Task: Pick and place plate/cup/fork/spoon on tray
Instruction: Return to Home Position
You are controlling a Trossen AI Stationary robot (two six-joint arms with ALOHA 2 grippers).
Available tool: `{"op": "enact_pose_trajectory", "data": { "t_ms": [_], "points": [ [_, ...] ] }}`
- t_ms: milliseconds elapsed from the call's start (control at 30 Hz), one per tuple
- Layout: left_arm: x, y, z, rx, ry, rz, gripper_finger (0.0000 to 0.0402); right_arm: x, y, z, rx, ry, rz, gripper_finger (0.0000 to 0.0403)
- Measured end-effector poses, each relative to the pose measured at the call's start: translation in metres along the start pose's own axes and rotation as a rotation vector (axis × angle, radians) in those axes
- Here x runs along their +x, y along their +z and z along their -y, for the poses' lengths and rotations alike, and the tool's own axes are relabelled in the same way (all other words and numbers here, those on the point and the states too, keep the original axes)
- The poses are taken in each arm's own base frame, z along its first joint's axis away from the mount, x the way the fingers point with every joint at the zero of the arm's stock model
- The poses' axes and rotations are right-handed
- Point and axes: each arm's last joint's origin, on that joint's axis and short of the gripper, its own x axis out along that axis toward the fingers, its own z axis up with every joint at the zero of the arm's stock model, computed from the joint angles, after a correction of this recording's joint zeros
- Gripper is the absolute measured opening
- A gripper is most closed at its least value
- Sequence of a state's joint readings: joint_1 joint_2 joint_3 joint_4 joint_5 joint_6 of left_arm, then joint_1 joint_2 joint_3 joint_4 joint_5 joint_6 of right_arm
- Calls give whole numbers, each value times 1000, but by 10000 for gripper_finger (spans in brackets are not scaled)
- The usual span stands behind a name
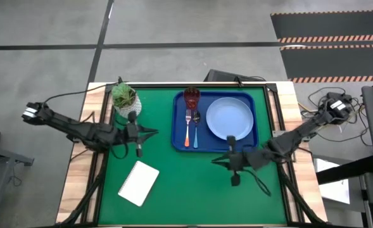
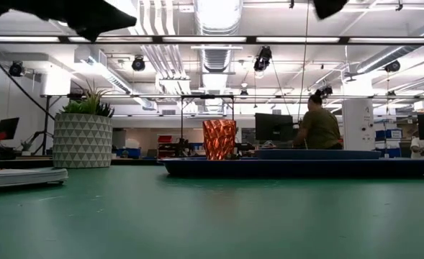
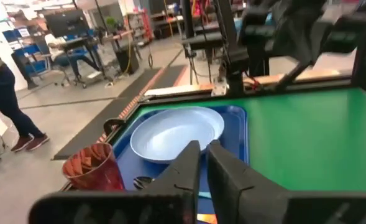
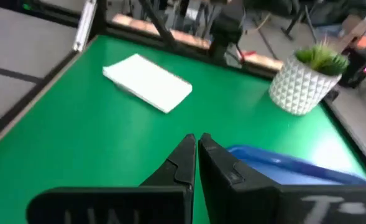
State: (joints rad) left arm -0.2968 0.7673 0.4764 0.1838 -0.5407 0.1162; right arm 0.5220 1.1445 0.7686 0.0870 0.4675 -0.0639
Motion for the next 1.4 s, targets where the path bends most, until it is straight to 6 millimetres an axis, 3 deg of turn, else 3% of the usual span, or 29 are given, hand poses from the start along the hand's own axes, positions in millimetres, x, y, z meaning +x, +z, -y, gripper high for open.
{"op": "enact_pose_trajectory", "data": {
  "t_ms": [167, 367, 633, 833, 1100, 1400],
  "points": [
    [-16, -12, -9, -35, 3, 68, 7, 18, -7, 31, 54, -4, -40, 9],
    [-27, -26, -14, -21, 8, 90, 7, 22, -9, 56, 51, -26, -39, 8],
    [-34, -46, -16, -8, 9, 93, 8, 20, -8, 59, 18, -35, -32, 8],
    [-34, -64, -14, -4, 8, 84, 8, 21, -25, 56, 0, -32, -15, 8],
    [-35, -81, -13, -48, 18, 156, 8, 8, -53, 61, -40, -67, 51, 8],
    [-36, -88, -14, -82, 57, 201, 8, -27, -66, 79, -20, -145, 122, 8]
  ]
}}
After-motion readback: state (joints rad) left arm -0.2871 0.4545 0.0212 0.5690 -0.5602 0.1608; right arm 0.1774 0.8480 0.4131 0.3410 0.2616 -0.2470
